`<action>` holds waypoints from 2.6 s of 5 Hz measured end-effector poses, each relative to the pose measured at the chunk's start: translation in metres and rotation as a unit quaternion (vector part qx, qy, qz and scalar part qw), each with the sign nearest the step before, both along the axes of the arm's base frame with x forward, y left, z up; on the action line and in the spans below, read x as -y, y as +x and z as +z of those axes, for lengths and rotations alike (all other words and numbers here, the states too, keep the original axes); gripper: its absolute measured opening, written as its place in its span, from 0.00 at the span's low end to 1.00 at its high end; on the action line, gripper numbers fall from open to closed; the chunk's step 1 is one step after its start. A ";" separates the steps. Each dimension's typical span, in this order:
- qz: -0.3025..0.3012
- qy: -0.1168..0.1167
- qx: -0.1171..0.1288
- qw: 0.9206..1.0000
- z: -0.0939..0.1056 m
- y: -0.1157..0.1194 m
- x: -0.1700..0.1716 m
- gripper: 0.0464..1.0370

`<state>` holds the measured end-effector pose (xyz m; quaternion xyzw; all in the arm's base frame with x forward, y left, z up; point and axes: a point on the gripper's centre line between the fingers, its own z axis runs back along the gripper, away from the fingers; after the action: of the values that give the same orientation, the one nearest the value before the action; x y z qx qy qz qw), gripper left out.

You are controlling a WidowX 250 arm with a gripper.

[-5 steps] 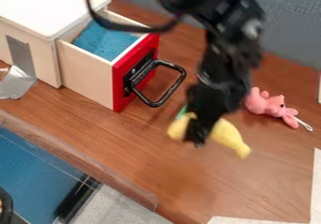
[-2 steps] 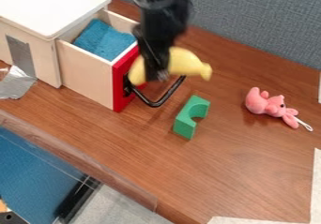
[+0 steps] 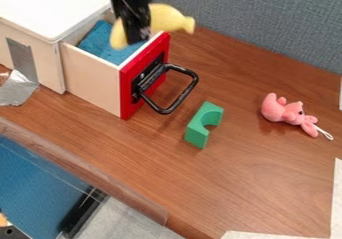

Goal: Put the banana inside the drawer

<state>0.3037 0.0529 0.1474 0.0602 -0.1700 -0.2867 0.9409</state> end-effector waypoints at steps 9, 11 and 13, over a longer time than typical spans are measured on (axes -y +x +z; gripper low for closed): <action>-0.066 0.122 -0.063 0.988 -0.037 0.020 -0.080 0.51; 0.034 0.103 -0.108 0.988 -0.053 0.013 -0.076 0.51; 0.061 0.094 -0.113 0.987 -0.054 0.012 -0.075 0.51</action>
<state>0.3160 0.1278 0.0930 0.1258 -0.0312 -0.2486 0.9599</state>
